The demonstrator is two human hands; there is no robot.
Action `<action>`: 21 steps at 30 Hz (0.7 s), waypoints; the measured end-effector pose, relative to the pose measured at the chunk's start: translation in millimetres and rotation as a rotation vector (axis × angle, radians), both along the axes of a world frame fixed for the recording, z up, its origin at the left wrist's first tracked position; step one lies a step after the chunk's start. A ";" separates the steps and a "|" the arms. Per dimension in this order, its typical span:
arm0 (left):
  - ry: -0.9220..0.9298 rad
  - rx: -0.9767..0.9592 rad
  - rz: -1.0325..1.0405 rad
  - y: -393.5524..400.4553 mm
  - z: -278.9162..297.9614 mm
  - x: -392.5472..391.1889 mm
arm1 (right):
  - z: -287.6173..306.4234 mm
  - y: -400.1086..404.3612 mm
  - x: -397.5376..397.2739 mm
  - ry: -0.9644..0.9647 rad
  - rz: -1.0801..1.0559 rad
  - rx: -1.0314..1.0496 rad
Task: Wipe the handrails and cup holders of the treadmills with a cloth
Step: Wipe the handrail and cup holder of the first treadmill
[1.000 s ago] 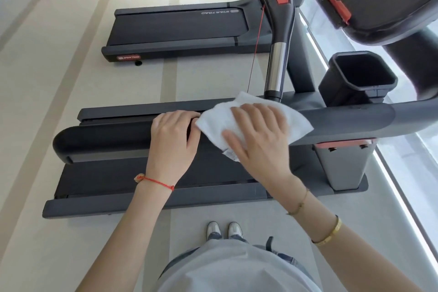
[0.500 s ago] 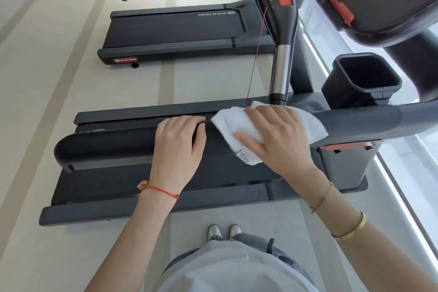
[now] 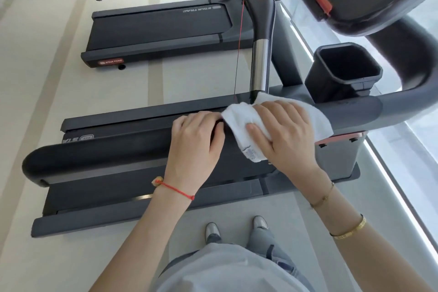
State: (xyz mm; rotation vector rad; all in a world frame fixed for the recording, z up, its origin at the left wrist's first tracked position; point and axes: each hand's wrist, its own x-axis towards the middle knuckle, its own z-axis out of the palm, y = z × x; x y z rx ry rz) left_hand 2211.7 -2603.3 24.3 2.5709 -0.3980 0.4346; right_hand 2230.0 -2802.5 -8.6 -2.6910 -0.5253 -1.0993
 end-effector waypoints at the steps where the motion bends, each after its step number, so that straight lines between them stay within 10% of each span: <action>1: 0.006 -0.006 -0.010 -8.0 0.8 0.9 | 1.3 -11.4 1.2 -0.003 -0.019 0.008; 21: -0.047 0.099 0.148 -128.7 -6.4 11.3 | 34.7 -136.1 25.9 0.343 0.091 -0.157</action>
